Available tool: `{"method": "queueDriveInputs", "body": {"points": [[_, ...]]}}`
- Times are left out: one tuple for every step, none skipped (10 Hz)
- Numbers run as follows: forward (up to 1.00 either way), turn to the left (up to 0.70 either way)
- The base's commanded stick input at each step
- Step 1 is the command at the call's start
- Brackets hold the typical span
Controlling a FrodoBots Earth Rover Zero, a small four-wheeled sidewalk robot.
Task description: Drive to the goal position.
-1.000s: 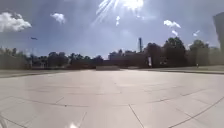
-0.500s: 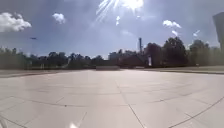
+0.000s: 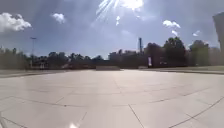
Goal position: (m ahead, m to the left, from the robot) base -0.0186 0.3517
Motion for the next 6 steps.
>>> {"method": "queueDriveInputs", "body": {"points": [[0.05, 0.0], [0.05, 0.0], [0.05, 0.0], [0.05, 0.0], [0.04, 0.0], [0.05, 0.0]]}}
